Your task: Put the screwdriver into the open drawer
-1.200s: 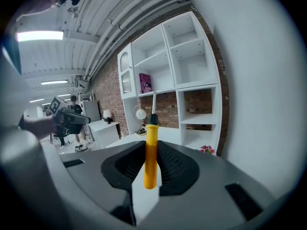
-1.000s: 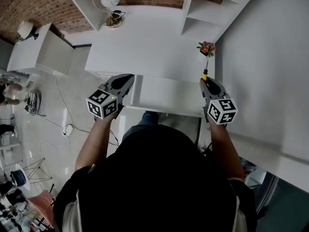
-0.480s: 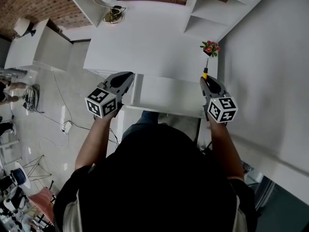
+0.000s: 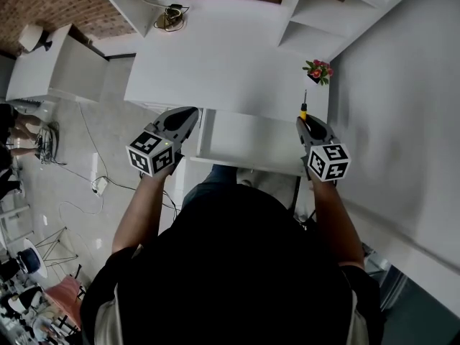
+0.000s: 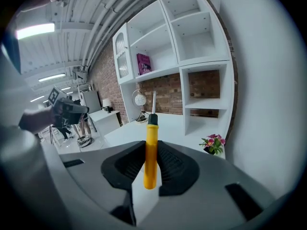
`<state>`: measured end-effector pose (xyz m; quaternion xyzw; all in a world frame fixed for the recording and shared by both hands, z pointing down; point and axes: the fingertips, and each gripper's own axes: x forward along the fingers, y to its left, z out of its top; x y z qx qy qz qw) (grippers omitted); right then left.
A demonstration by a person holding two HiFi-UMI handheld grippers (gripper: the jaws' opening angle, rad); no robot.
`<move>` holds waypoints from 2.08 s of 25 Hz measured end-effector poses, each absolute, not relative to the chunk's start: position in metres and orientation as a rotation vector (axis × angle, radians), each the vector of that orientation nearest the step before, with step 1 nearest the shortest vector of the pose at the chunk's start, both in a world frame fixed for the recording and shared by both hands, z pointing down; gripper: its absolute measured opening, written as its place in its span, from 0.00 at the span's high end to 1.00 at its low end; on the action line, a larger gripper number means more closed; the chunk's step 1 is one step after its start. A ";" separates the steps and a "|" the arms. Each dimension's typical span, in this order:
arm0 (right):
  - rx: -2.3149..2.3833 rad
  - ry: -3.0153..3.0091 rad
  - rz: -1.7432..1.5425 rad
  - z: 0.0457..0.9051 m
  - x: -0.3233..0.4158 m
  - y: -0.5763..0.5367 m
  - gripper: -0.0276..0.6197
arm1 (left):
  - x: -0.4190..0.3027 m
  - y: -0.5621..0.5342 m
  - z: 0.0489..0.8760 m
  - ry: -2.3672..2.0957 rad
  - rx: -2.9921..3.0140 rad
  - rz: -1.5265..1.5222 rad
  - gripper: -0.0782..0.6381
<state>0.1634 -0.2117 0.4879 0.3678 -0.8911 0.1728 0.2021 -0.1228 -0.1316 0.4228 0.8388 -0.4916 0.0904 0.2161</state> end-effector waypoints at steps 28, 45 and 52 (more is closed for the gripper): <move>0.763 -2.323 0.429 0.619 0.120 -0.200 0.83 | -0.175 -0.145 0.454 -1.399 2.249 0.265 0.87; 0.608 -2.264 0.419 0.670 0.086 -0.194 0.83 | -0.186 -0.161 0.472 -1.373 2.227 0.283 0.87; 0.516 -2.243 0.382 0.690 0.071 -0.192 0.83 | -0.192 -0.165 0.483 -1.369 2.211 0.294 0.87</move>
